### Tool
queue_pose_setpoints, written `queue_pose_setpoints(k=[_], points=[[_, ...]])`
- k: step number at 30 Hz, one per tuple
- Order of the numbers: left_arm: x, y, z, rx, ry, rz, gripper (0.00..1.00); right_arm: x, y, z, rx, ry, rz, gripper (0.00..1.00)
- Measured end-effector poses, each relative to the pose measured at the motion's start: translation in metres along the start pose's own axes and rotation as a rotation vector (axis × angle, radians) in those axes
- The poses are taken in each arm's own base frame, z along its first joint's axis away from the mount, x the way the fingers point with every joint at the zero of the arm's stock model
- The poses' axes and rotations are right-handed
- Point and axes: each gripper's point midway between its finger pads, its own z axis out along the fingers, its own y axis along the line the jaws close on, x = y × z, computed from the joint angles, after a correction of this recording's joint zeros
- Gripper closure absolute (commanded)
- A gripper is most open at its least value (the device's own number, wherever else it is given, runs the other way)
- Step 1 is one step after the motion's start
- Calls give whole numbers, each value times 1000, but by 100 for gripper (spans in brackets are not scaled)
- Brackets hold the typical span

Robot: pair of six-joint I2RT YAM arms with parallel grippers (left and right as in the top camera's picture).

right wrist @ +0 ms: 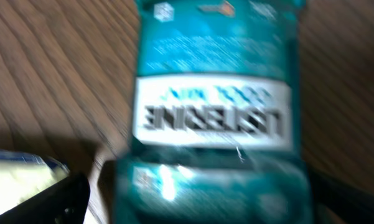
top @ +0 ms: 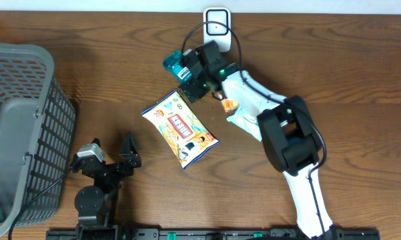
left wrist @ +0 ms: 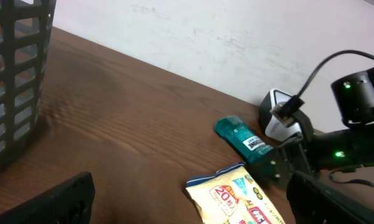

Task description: Scan the item barcode

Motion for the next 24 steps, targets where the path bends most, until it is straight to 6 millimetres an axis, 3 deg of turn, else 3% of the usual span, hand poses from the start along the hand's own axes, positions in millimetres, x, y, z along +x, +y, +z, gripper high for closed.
queue_pose_setpoints(k=[3, 5, 6, 7, 10, 16, 19, 24], points=[[0, 0, 0, 0, 0, 0, 3, -7, 11, 4, 30, -14, -31, 2], [0, 0, 0, 0, 0, 0, 3, -10, 16, 5, 41, -22, -42, 8], [0, 0, 0, 0, 0, 0, 3, -12, 18, 5, 45, -25, -41, 14], [0, 0, 0, 0, 0, 0, 3, -12, 19, 5, 50, -27, -37, 26], [0, 0, 0, 0, 0, 0, 3, -12, 14, 5, 70, -27, -7, 38], [0, 0, 0, 0, 0, 0, 3, -12, 2, 3, 86, -33, 65, 39], [0, 0, 0, 0, 0, 0, 3, -8, 1, 1, 84, -12, 88, 45], [0, 0, 0, 0, 0, 0, 3, 18, 8, -15, 74, 130, 125, 50]])
